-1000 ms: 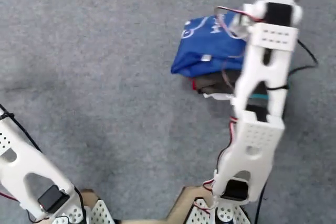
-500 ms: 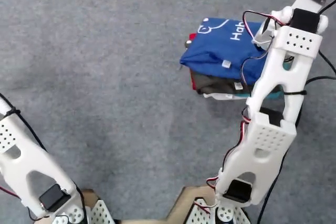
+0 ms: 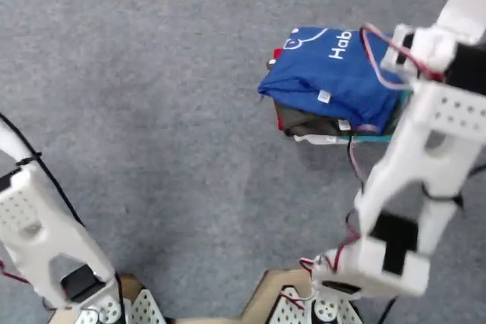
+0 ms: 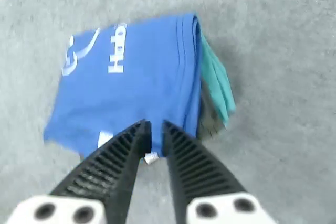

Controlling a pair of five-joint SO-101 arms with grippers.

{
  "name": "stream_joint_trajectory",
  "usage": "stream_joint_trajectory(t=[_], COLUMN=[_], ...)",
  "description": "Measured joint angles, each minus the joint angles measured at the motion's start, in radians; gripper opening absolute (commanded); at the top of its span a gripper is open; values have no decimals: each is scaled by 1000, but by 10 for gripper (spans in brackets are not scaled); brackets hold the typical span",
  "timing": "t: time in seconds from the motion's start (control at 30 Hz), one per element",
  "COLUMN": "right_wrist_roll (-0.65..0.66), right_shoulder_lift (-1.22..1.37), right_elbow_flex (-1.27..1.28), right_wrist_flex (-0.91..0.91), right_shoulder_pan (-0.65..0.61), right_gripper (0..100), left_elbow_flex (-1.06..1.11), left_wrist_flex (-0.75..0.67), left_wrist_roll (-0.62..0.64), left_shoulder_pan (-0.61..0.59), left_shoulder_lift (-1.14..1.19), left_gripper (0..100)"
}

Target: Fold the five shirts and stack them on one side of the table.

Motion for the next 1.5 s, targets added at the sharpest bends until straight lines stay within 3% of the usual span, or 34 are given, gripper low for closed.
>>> stream_joint_trajectory(t=[0.2, 0.57, 0.77, 0.93, 1.2, 1.37, 1.5], right_wrist_roll=[144, 242, 244, 244, 244, 244, 245], right_shoulder_lift=[-299, -864, -1125, -1355, -1699, -1718, -1718], right_elbow_flex=[387, 1267, 1711, 1949, 2262, 2283, 2283], right_wrist_flex=[-48, -416, -525, -603, -543, -480, -474], right_shoulder_pan=[-8, -58, -140, -161, -195, -195, -150], right_gripper=[14, 15, 15, 15, 15, 15, 15], left_elbow_flex=[588, 1860, 2407, 2590, 2730, 2766, 2771], left_wrist_flex=[-18, -479, -677, -592, -565, -565, -565], left_wrist_roll=[32, 32, 32, -46, -132, -132, -132], left_shoulder_pan=[184, 394, 410, 404, 394, 292, 126], left_shoulder_lift=[-456, -1447, -1970, -2306, -2326, -2331, -2334], left_gripper=[28, 30, 30, 30, 30, 30, 32])
